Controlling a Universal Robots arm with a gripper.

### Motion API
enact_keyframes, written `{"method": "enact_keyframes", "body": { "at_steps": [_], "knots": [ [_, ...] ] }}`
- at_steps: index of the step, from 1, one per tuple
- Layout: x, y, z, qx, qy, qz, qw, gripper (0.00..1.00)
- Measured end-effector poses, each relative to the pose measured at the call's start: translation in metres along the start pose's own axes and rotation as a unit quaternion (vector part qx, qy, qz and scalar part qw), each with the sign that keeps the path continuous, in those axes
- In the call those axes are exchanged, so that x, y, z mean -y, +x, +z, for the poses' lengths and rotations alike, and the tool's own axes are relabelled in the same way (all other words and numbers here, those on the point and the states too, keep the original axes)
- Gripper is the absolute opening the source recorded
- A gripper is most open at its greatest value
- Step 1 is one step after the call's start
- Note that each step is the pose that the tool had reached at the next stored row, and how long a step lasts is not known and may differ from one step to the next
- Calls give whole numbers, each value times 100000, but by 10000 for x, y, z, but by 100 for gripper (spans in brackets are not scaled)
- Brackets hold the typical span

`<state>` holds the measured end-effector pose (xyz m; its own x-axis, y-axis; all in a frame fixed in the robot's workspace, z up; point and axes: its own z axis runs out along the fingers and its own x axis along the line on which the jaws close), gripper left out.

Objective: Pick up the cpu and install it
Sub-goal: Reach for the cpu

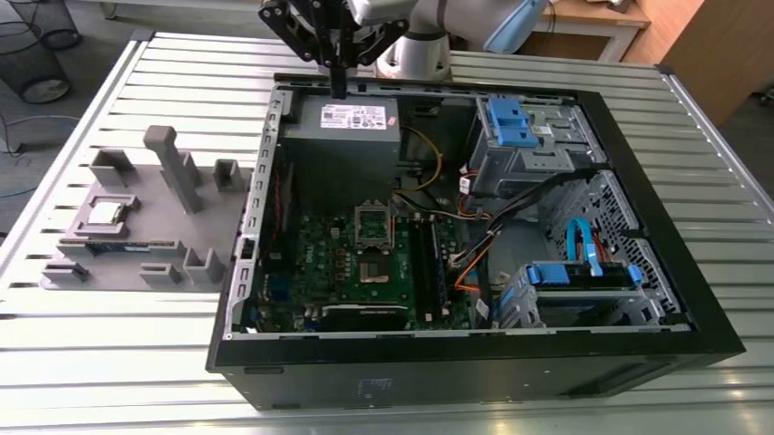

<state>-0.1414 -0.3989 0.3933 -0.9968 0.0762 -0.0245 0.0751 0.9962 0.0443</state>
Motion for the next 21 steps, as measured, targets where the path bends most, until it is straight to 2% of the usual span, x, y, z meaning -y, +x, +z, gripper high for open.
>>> {"method": "enact_keyframes", "body": {
  "at_steps": [11, 21],
  "knots": [
    [12, 160, -4, 16, -3, -2, 100000, 11],
    [26, 345, -9, 71, -7, -7, 100000, 11]
  ]
}}
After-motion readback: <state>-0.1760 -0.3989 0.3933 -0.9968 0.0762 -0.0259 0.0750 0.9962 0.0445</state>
